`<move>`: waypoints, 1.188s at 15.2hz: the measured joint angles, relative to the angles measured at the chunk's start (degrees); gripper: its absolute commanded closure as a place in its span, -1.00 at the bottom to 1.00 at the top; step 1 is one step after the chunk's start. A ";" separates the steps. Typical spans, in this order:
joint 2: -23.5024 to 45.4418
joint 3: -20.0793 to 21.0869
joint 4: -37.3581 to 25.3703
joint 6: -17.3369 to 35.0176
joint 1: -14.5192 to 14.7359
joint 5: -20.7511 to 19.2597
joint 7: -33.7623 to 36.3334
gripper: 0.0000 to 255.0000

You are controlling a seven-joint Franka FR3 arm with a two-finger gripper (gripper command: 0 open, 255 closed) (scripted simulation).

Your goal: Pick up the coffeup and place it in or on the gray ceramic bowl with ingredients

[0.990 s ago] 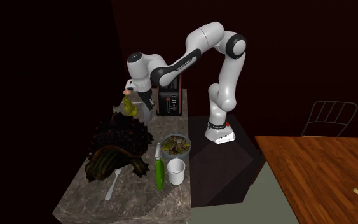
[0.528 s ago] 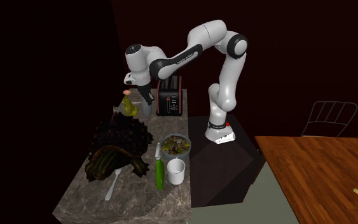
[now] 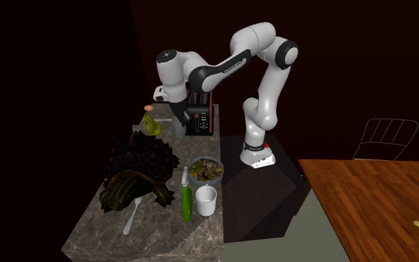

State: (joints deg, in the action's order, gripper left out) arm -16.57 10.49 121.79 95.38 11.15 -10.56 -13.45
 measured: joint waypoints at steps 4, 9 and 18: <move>-1.60 3.37 0.24 -2.26 2.41 2.31 4.72 1.00; -2.20 7.85 -1.30 -5.38 5.36 5.32 10.97 1.00; -1.23 12.82 -0.75 -4.82 8.23 8.21 18.32 1.00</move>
State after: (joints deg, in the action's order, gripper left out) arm -17.80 23.32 121.04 90.57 19.38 -2.35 4.87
